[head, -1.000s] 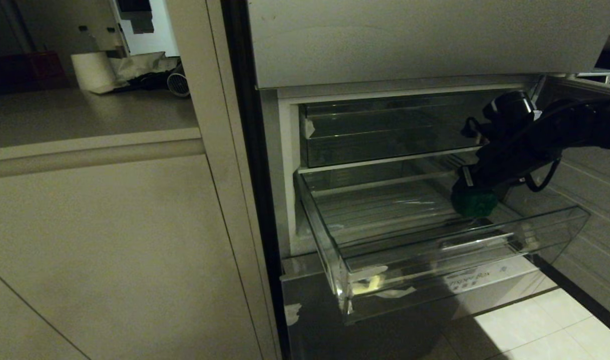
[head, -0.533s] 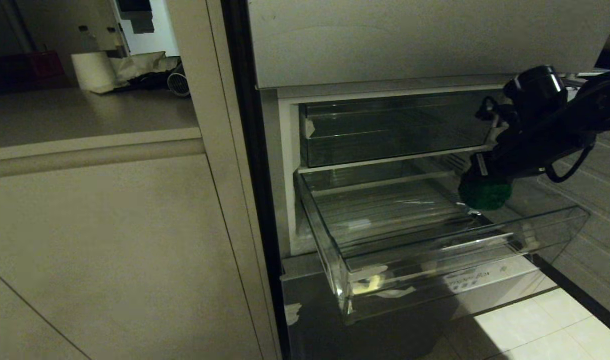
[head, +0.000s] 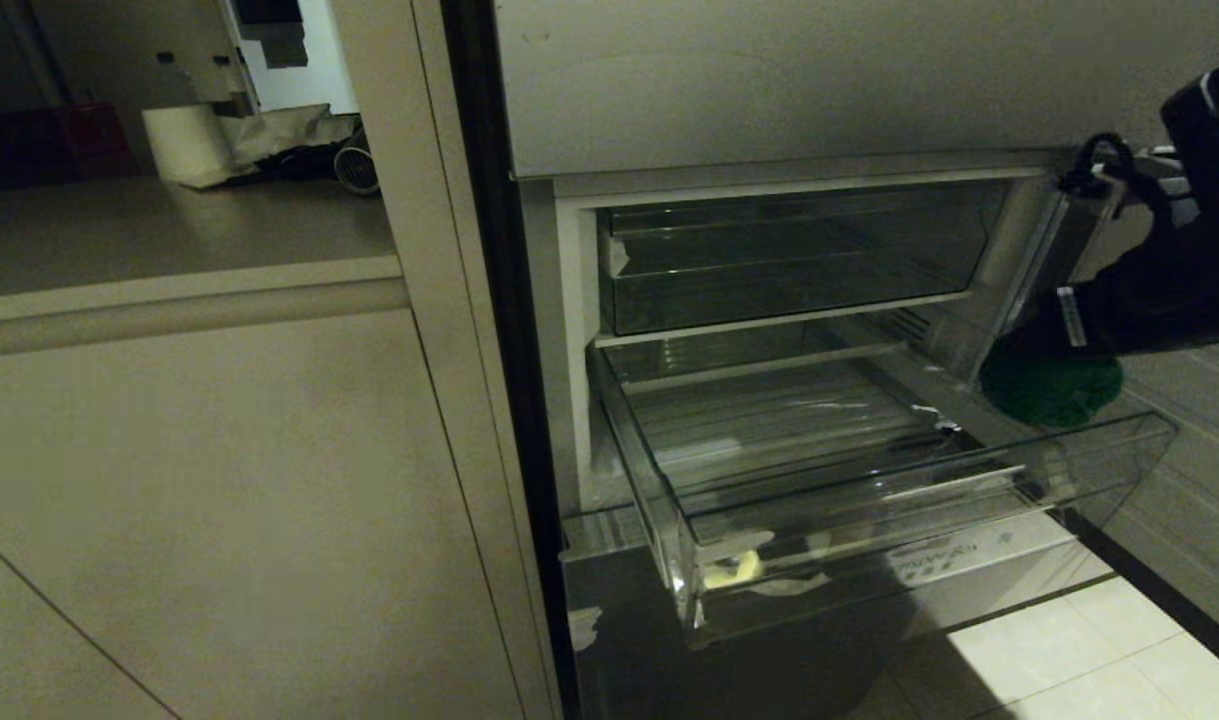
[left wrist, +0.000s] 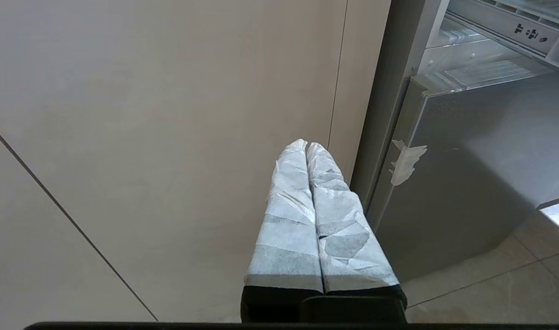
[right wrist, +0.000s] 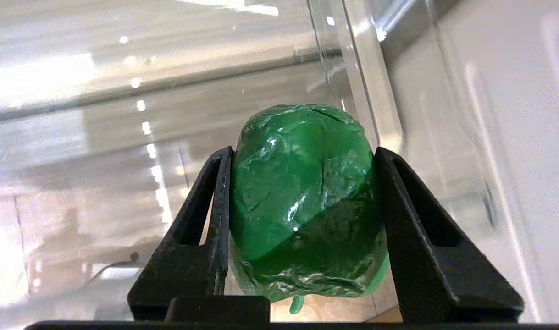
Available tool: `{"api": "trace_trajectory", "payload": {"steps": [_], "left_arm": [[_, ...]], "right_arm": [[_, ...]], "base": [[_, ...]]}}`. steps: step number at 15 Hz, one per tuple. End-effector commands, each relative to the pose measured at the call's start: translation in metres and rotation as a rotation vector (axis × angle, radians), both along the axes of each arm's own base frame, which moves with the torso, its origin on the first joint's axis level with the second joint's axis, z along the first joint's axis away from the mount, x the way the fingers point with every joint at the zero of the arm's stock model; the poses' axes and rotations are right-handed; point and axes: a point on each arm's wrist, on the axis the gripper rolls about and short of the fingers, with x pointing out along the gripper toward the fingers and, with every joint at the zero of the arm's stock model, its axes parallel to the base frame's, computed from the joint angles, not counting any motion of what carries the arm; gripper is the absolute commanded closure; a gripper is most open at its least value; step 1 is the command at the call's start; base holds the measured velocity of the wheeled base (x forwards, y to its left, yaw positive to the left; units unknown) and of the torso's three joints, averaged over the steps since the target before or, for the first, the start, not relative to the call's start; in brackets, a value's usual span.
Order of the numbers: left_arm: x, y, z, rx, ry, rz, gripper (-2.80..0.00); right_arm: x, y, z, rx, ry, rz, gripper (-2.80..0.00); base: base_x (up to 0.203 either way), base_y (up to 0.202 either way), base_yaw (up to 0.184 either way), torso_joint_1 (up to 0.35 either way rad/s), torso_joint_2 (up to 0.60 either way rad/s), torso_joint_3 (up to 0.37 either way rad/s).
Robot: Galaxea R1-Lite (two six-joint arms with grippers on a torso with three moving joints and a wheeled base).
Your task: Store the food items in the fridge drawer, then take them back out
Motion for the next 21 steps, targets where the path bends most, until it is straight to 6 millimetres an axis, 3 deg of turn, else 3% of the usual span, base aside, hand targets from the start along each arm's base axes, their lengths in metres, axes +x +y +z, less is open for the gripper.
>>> {"api": "trace_trajectory", "payload": {"steps": [1, 6, 10, 14, 19, 21], "left_arm": [[0.000, 0.000, 0.000, 0.000, 0.000, 0.000, 0.00], [0.000, 0.000, 0.000, 0.000, 0.002, 0.000, 0.00], [0.000, 0.000, 0.000, 0.000, 0.002, 0.000, 0.00], [0.000, 0.000, 0.000, 0.000, 0.002, 0.000, 0.00], [0.000, 0.000, 0.000, 0.000, 0.002, 0.000, 0.00], [0.000, 0.000, 0.000, 0.000, 0.002, 0.000, 0.00]], "right_arm": [[-0.049, -0.005, 0.018, 0.006, -0.071, 0.001, 0.00], [-0.150, -0.016, 0.042, 0.031, -0.255, 0.007, 0.00], [-0.246, -0.030, 0.063, 0.048, -0.527, -0.044, 0.00], [-0.322, -0.041, 0.094, 0.035, -0.818, -0.138, 0.00], [-0.378, -0.053, 0.118, 0.006, -1.031, -0.343, 0.00], [-0.382, -0.055, 0.130, 0.009, -1.065, -0.451, 0.00]], "base": [[0.000, 0.000, 0.000, 0.000, 0.00, 0.000], [0.000, 0.000, 0.000, 0.000, 0.00, 0.000], [0.000, 0.000, 0.000, 0.000, 0.00, 0.000], [0.000, 0.000, 0.000, 0.000, 0.00, 0.000], [0.000, 0.000, 0.000, 0.000, 0.00, 0.000], [0.000, 0.000, 0.000, 0.000, 0.00, 0.000]]}}
